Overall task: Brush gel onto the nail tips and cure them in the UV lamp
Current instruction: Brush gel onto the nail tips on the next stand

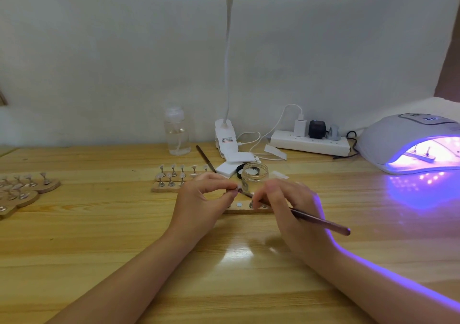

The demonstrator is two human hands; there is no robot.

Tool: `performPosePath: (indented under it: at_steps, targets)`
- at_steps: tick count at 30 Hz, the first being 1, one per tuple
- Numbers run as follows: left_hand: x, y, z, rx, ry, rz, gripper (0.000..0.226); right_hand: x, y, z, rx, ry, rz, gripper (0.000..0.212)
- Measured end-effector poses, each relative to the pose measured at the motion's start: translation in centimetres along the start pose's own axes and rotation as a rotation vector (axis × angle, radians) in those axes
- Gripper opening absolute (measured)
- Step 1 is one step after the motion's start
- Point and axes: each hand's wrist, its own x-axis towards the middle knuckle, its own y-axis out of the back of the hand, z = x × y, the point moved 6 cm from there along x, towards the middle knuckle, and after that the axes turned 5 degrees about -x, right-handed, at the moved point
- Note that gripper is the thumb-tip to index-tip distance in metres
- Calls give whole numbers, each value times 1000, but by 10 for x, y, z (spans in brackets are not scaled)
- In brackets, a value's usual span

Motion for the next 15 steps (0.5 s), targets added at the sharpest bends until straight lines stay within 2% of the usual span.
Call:
performPosePath:
  at_steps: [2,7,12,15]
  targets:
    - [-1,0,-1,-6,11,1,29,-1,4,0,52,16,34,47]
    - [0,1,-2,-14,17,0,28,0,0,0,-21,-29,-23,37]
    - [0,1,0,4,1,7,32,-2,5,-2,113,0,30,45]
    - [-1,0,3,-32,-18,-1,28,0,1,1,60,-61,-27,40]
